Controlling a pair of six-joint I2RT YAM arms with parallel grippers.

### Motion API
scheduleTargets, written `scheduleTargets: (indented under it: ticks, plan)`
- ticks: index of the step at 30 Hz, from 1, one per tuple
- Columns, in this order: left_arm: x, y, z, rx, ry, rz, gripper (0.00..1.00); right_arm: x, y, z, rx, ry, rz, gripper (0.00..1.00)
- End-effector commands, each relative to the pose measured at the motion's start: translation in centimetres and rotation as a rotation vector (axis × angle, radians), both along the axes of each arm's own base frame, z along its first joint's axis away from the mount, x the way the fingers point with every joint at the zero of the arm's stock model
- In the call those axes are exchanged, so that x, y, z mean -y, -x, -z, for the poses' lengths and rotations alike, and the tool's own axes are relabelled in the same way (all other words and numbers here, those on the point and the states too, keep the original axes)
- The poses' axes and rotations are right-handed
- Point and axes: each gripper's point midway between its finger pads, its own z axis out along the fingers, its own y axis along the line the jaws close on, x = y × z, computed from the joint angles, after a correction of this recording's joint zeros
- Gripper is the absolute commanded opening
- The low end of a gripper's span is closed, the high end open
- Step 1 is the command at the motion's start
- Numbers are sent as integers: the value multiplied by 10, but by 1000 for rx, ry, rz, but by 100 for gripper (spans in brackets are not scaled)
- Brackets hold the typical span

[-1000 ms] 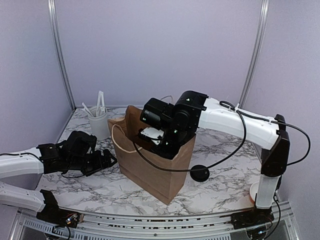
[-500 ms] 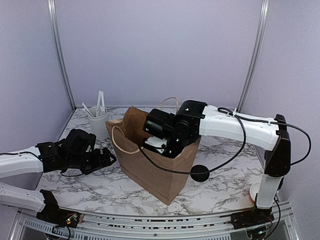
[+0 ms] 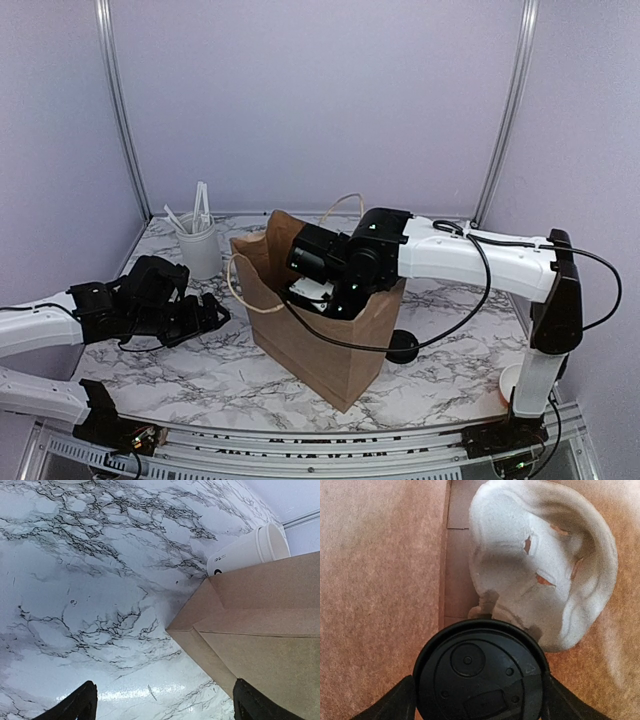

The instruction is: Pack the takeout coffee

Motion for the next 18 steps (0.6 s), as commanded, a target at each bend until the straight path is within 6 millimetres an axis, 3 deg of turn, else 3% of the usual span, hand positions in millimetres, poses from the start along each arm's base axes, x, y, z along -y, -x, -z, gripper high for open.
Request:
scheduleTargets:
  ticks: [1,18]
  plan:
    - [-2,-4,-17,33,-6,0,95,1,1,-11,14,3,2,84]
    - [0,-8,-25,46,-9,5,96,-1,-1,-34,58,-5,-1,91]
